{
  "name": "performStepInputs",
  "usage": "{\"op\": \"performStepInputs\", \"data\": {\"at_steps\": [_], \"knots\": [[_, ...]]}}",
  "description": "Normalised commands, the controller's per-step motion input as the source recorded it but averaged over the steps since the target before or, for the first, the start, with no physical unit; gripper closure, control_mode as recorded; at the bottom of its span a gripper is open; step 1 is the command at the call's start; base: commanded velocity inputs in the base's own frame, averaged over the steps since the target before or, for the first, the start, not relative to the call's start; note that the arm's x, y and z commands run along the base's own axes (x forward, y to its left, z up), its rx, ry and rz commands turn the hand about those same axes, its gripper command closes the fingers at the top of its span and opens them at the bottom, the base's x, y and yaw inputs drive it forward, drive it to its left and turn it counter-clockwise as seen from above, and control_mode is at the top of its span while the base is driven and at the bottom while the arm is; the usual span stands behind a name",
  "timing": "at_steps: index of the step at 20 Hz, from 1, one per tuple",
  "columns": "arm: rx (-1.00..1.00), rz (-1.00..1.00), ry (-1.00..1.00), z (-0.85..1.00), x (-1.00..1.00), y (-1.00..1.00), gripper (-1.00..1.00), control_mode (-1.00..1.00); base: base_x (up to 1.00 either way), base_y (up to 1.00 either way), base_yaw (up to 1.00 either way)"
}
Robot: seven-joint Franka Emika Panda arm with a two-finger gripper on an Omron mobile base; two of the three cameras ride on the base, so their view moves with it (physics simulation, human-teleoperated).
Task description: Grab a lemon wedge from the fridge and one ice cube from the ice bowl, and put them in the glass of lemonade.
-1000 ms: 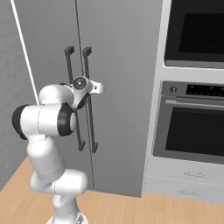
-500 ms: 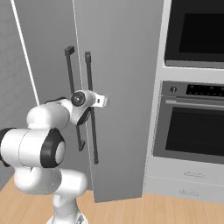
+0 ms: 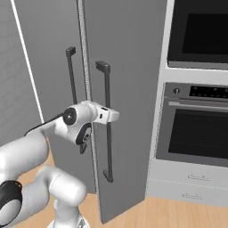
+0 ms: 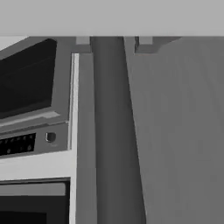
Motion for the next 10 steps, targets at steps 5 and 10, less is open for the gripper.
{"op": "performStepInputs", "data": {"at_steps": [5, 10], "knots": [[0.04, -0.22, 0.00, 1.00, -0.95, -0.38, -1.00, -1.00, 0.00, 0.00, 0.00], [0.09, -0.16, 0.00, 0.59, -0.48, 0.77, -1.00, -1.00, 0.00, 0.00, 0.00]]}}
